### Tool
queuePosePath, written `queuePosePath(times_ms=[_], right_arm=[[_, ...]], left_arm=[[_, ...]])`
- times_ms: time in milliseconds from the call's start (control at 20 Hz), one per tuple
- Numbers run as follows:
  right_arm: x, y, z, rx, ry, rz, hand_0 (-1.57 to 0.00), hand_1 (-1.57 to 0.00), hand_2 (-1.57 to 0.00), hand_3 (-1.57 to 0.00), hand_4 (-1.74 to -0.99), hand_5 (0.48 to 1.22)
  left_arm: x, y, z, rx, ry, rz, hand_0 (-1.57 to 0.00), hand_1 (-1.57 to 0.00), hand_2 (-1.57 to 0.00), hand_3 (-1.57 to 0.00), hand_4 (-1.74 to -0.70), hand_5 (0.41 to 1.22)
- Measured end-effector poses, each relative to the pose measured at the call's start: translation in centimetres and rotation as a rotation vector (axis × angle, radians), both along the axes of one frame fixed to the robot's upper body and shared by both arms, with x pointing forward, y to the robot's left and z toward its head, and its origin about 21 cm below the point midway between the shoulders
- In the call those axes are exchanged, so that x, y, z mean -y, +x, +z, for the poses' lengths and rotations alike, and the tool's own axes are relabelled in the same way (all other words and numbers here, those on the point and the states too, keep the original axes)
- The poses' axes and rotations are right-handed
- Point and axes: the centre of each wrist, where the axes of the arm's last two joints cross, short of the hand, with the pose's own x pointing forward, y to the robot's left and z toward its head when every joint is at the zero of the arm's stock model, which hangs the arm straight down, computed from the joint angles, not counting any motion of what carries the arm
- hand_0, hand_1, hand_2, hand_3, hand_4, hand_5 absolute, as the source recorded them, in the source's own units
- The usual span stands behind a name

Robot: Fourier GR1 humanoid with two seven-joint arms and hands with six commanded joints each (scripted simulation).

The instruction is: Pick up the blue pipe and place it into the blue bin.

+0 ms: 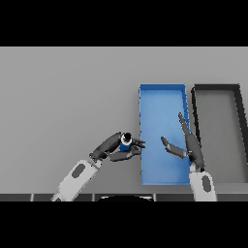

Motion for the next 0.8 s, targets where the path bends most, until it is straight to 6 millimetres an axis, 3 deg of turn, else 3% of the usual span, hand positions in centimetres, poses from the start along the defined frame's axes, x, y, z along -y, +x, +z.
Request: queuePosePath(times_ms=[250, 450, 600, 800], right_arm=[[-0.1, 1.1, 0.5, -0.002, -0.001, 0.033, 0.00, 0.00, 0.00, 0.00, -1.123, 0.578], [0.1, 1.7, 0.3, 0.001, 0.007, 0.081, 0.00, 0.00, 0.00, 0.00, -1.191, 0.577], [0.1, 2.2, 0.6, 0.037, 0.063, 0.113, 0.00, -0.02, -0.03, 0.00, -1.166, 0.571], [1.0, 3.0, 4.2, 0.176, 0.200, 0.279, 0.00, -0.01, -0.02, 0.00, -1.163, 0.592]], left_arm=[[0.2, 0.4, -0.1, -0.008, 0.016, -0.008, -1.57, -1.57, -1.57, -1.57, -1.47, 1.220], [0.4, 0.2, 0.0, 0.000, 0.002, -0.020, -1.57, -1.57, -1.57, -1.57, -1.47, 1.220], [0.2, -0.1, -0.1, 0.011, 0.002, -0.022, -1.57, -1.57, -1.57, -1.57, -1.47, 1.221], [0.2, 0.3, -0.3, 0.003, 0.025, -0.014, -1.57, -1.57, -1.57, -1.57, -1.47, 1.221]])
